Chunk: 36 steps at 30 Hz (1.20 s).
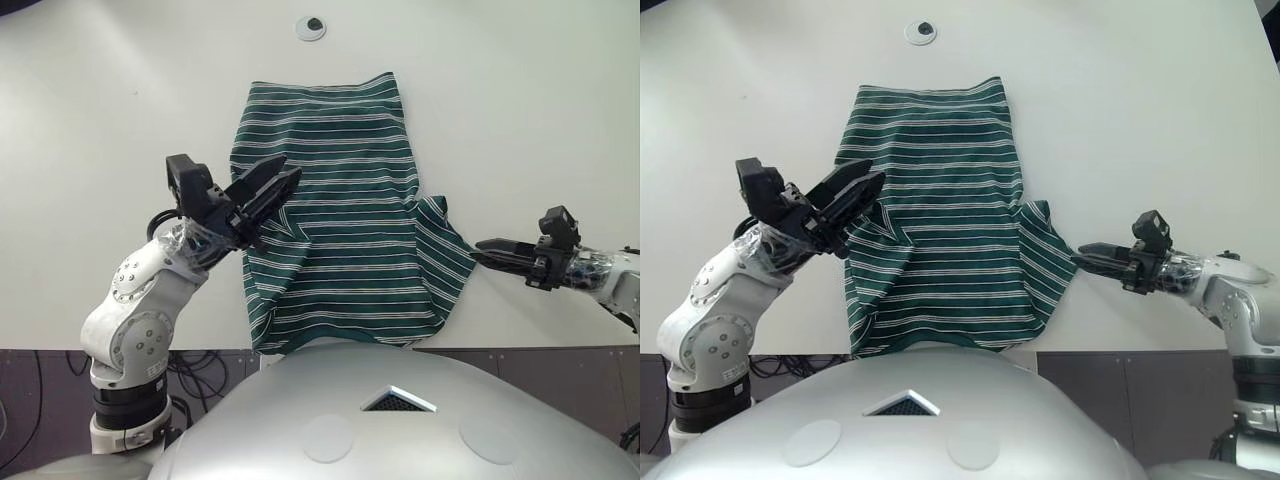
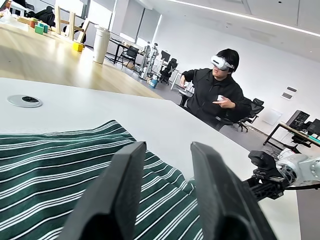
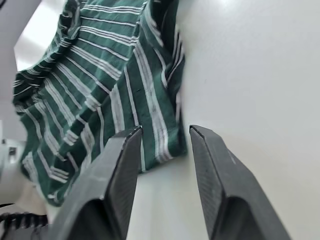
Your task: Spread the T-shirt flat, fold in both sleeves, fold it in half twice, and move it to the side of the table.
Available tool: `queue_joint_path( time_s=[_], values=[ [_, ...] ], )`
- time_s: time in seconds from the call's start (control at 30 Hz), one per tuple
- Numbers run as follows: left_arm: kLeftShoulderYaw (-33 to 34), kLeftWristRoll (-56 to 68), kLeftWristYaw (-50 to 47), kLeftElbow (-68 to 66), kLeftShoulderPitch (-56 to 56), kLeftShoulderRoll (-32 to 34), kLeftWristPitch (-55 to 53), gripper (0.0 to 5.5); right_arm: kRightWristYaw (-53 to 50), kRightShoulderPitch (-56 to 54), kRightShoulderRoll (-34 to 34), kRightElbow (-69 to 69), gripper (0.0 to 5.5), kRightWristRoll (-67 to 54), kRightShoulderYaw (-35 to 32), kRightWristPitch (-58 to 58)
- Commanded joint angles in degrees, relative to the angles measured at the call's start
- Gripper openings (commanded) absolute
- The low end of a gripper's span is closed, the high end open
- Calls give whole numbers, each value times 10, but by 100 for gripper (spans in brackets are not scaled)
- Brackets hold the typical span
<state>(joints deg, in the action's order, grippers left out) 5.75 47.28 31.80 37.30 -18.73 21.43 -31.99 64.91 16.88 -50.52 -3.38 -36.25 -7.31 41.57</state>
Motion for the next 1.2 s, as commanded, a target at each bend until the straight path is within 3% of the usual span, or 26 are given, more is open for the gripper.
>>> queue_joint_path(
  time_s=[0.03, 0.1, 0.47, 0.83, 1.1, 1.2],
  values=[
    [-5, -6, -7, -16, 3, -5, 6, 159, 9, 12, -19, 3, 176, 9, 3, 16],
    [-7, -11, -11, -27, 4, -8, 9, 159, 12, 11, -21, 4, 176, 13, 2, 17],
    [-10, -17, -8, -36, 0, -16, 24, 163, 24, 13, -17, -10, 3, 11, -1, 25],
    [-19, -34, 5, -81, 6, -22, 48, 163, 44, -3, 5, -103, 3, -76, -30, 71],
    [-20, -33, 13, -91, 13, -21, 51, 163, -18, -37, 51, -186, 3, -103, 39, 112],
    [-12, -31, 14, -92, 10, -20, 53, 163, -71, -71, 98, -181, 3, -115, 57, 135]
  ],
)
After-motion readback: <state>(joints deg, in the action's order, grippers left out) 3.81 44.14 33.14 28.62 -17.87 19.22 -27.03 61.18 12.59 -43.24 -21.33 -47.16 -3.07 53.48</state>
